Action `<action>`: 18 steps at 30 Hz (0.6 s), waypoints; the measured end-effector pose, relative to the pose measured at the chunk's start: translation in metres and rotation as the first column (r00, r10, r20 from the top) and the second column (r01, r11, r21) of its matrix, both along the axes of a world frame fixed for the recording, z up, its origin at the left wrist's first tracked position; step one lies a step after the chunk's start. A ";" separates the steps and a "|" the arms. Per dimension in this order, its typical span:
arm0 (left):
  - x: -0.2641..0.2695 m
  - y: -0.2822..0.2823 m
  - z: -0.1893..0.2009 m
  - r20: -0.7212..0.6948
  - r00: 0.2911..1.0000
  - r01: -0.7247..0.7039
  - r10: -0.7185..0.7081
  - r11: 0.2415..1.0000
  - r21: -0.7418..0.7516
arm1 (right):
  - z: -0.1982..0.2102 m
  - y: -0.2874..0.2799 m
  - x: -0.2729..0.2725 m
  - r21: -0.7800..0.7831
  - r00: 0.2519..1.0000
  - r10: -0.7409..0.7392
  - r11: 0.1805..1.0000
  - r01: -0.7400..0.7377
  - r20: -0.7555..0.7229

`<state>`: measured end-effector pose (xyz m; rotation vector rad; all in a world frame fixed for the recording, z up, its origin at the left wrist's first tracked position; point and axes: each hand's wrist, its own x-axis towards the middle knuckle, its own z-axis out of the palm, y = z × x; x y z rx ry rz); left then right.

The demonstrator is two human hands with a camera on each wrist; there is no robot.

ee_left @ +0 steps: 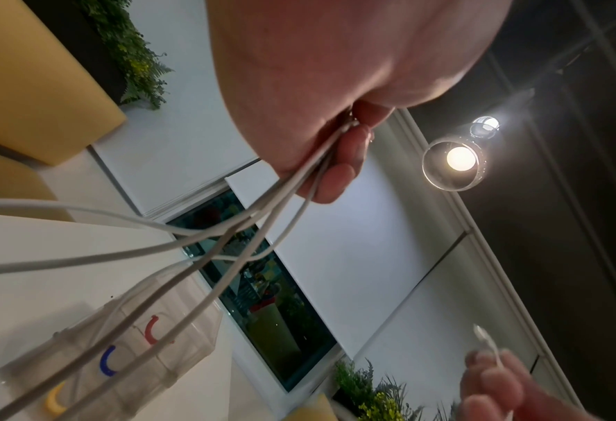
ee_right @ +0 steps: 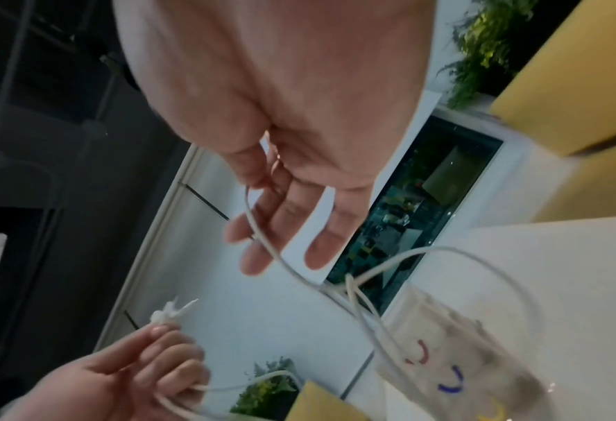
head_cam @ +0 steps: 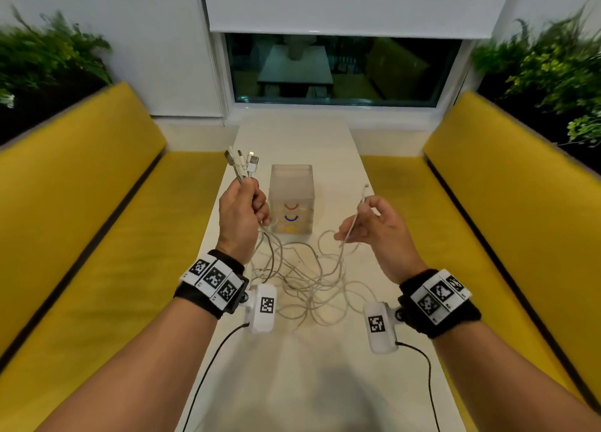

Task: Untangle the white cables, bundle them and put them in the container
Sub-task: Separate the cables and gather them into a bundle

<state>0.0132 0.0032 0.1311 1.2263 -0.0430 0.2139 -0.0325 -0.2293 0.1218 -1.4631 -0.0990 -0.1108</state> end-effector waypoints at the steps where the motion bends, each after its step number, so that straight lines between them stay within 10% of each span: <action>1: -0.001 -0.003 0.002 0.007 1.000 0.014 -0.014 1.000 0.021 | 0.005 0.005 0.000 0.062 1.000 -0.008 0.998 0.007 0.011; 18: -0.018 -0.050 -0.006 -0.021 0.999 0.045 -0.042 0.984 0.171 | 0.022 0.093 0.015 -0.003 0.981 -0.191 0.982 0.191 -0.021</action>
